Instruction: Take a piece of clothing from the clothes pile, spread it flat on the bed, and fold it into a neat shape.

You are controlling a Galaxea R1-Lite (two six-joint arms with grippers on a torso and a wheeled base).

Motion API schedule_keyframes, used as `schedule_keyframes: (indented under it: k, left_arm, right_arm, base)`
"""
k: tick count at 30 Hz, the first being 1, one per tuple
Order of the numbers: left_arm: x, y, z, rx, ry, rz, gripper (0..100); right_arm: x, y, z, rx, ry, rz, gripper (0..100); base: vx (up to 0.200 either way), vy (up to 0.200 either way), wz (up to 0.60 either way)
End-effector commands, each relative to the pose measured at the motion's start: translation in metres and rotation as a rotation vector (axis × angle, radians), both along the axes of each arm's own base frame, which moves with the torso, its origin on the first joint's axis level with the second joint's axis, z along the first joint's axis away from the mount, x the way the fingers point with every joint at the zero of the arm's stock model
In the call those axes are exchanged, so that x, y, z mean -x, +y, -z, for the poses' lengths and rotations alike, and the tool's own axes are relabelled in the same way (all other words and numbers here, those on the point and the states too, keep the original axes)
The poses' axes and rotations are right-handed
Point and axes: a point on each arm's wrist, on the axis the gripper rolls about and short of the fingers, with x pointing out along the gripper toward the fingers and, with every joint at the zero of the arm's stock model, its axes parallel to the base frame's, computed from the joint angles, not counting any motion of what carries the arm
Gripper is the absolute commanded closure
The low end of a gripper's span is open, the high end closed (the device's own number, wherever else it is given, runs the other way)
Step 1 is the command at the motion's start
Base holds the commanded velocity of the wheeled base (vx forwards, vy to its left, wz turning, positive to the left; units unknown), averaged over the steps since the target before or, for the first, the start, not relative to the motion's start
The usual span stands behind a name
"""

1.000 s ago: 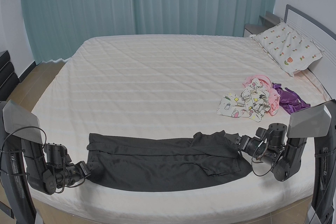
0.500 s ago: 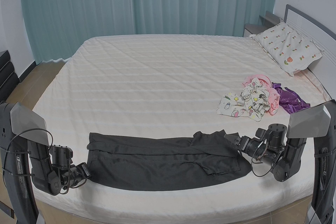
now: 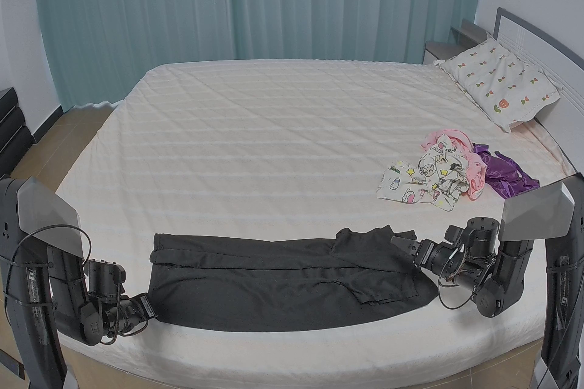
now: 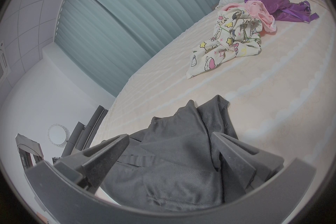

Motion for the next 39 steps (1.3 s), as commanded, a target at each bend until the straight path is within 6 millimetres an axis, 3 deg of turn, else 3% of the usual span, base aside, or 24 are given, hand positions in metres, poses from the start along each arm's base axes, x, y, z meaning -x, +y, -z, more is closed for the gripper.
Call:
schedule_keyframes:
  k: [1, 11, 15, 19, 30, 39]
  left_arm:
    - [0.003, 0.000, 0.000, -0.002, 0.012, 0.002, 100]
    - [0.004, 0.001, 0.002, -0.029, 0.024, 0.001, 100]
    - [0.003, 0.001, 0.002, -0.026, 0.021, 0.001, 100]
    - [0.003, 0.001, 0.002, -0.025, 0.017, 0.001, 100]
    - [0.002, 0.001, 0.003, -0.024, 0.017, -0.001, 100]
    - [0.002, 0.002, 0.003, -0.023, 0.017, -0.004, 100]
  right_arm:
    - [0.002, 0.000, 0.000, 0.002, -0.001, -0.004, 0]
    - [0.015, -0.005, -0.012, 0.040, 0.020, -0.011, 0]
    - [0.010, -0.004, -0.015, 0.054, 0.044, -0.009, 0]
    - [0.027, -0.014, -0.017, 0.063, 0.119, 0.019, 0]
    - [0.067, -0.021, 0.013, 0.102, 0.317, 0.018, 0]
    - [0.068, -0.021, 0.029, 0.137, 0.363, 0.045, 0]
  base:
    - [0.000, 0.000, 0.00]
    - [0.000, 0.000, 0.00]
    - [0.000, 0.000, 0.00]
    - [0.000, 0.000, 0.00]
    - [0.000, 0.000, 0.00]
    - [0.000, 0.000, 0.00]
